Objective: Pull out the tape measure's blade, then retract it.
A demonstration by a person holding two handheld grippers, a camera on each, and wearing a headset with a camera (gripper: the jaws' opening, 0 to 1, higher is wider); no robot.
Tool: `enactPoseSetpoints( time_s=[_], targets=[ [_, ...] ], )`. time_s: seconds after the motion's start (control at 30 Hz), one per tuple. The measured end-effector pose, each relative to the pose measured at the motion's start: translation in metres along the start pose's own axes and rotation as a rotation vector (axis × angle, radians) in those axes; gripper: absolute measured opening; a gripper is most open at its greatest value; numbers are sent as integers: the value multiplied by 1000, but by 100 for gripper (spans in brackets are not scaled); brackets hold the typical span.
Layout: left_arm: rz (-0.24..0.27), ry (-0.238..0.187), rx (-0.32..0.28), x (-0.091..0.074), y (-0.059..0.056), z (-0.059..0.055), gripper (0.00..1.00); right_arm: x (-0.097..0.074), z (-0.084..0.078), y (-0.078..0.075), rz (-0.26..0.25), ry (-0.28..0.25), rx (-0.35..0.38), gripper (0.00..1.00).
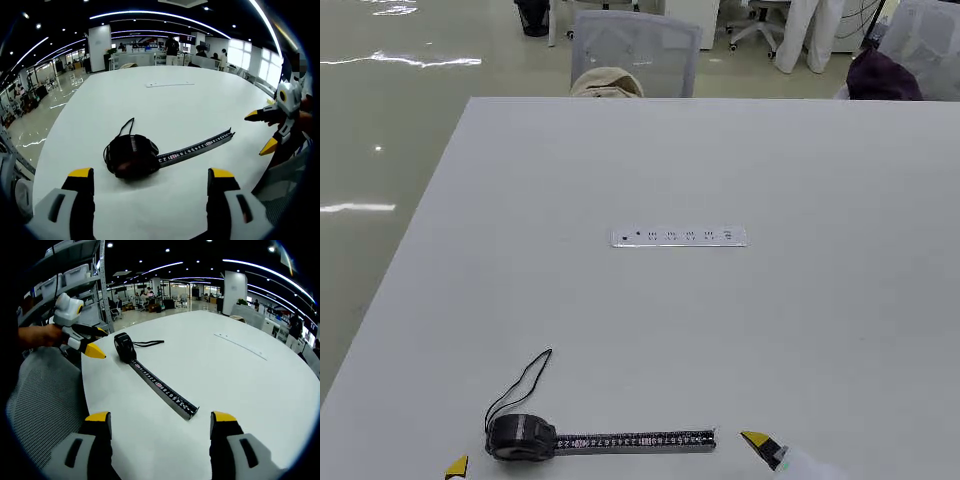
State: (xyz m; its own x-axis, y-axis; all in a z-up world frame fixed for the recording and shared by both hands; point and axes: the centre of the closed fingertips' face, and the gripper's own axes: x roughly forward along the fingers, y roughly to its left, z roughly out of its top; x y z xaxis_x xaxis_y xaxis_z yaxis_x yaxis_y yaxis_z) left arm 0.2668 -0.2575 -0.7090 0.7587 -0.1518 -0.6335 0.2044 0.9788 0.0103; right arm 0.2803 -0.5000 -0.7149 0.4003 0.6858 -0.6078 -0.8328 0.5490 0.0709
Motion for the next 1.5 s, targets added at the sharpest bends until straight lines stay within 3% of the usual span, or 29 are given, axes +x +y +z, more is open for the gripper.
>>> enactPoseSetpoints(
  time_s=[0.23, 0.4, 0.73, 1.0, 1.5],
  targets=[
    [24, -6, -10, 5, 4, 2, 91, 6, -1, -10, 46, -4, -39, 77],
    [36, -9, -25, 8, 6, 2, 90, 9, 7, -13, 90, -44, -59, 71],
    [58, -13, -52, 19, 12, 5, 87, 18, 0, -18, 179, -12, -175, 64],
    [100, -36, -78, 27, 21, 8, 85, 22, -6, -28, 229, 15, -250, 56],
    [137, -28, -117, 40, 34, 4, 80, 36, -16, -42, 302, 57, -359, 38]
  ],
)
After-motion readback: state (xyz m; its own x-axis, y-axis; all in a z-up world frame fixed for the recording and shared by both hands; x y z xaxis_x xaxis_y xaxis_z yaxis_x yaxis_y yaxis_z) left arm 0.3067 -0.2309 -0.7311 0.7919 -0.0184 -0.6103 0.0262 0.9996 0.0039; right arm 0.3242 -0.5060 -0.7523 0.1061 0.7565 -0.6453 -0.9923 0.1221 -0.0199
